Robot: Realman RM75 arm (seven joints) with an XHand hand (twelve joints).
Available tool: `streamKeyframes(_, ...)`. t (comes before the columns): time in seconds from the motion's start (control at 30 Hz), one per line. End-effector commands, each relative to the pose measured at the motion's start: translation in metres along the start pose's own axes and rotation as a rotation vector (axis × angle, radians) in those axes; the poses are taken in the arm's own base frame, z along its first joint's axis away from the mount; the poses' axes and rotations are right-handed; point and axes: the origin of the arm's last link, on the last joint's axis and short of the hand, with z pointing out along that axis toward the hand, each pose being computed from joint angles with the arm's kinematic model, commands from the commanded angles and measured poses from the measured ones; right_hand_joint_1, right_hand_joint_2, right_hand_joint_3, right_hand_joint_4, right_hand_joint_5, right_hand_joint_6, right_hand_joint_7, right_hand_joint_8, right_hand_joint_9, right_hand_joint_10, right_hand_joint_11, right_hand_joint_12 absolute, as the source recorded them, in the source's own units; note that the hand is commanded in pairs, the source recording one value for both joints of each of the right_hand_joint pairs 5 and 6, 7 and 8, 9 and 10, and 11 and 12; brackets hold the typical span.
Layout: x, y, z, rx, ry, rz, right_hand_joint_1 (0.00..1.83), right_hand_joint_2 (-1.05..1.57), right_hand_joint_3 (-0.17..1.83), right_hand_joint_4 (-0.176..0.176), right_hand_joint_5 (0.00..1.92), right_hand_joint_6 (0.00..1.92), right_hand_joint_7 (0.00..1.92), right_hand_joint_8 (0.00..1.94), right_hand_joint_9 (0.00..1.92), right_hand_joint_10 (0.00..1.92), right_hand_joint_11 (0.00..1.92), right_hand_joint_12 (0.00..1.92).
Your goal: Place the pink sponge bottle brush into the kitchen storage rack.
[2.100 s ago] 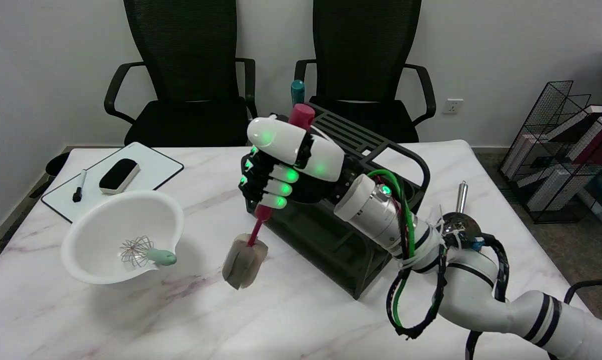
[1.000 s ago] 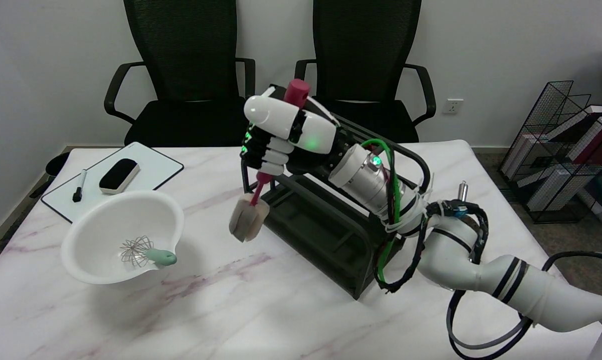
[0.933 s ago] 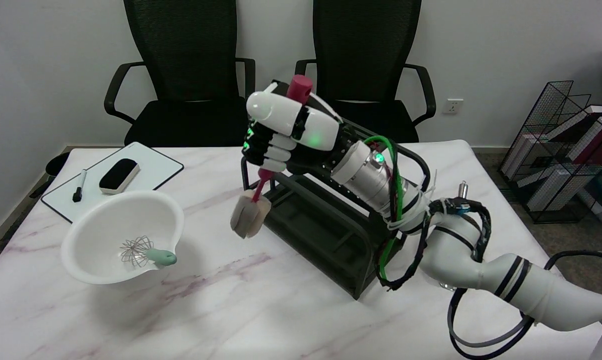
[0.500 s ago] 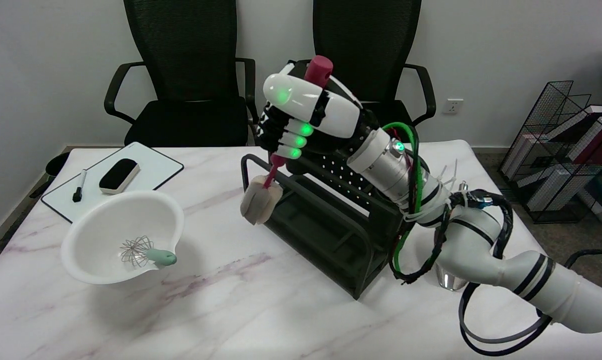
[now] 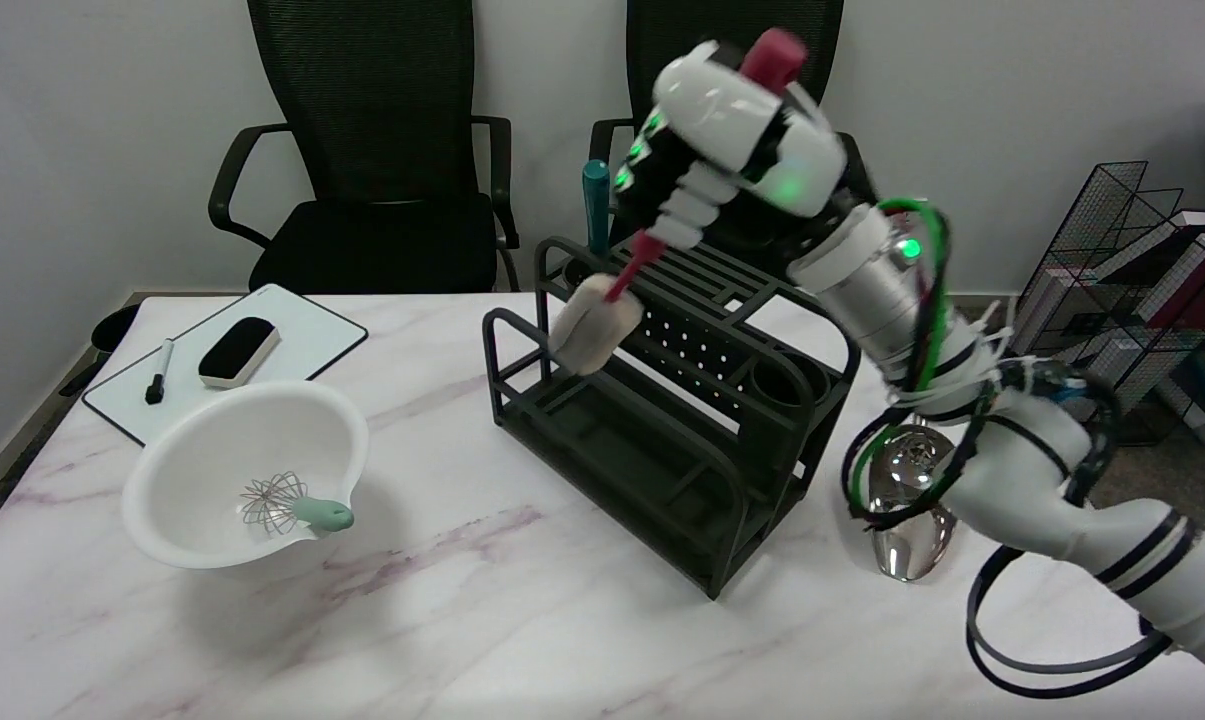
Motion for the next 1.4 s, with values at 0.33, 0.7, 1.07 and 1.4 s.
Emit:
streamKeyframes(0.33,0.07,-0.093,-0.04,0.058,0.273,-0.243,1.08,1.57,0.29,0.0,1.92,1.92,1.92,1.92,1.92,1.92,1.92,1.92)
streamKeyframes(0.7,0.078,-0.093,-0.029,-0.122,0.286,-0.335,1.09,1.57,0.29,0.0,1.92,1.92,1.92,1.92,1.92,1.92,1.92,1.92)
streamKeyframes(1.07,0.088,-0.07,-0.06,-0.217,0.374,-0.297,1.09,1.57,0.29,0.0,1.92,1.92,1.92,1.92,1.92,1.92,1.92,1.92)
streamKeyframes(1.4,0.069,-0.072,-0.108,-0.223,0.432,-0.27,1.09,1.57,0.29,0.0,1.92,1.92,1.92,1.92,1.92,1.92,1.92,1.92)
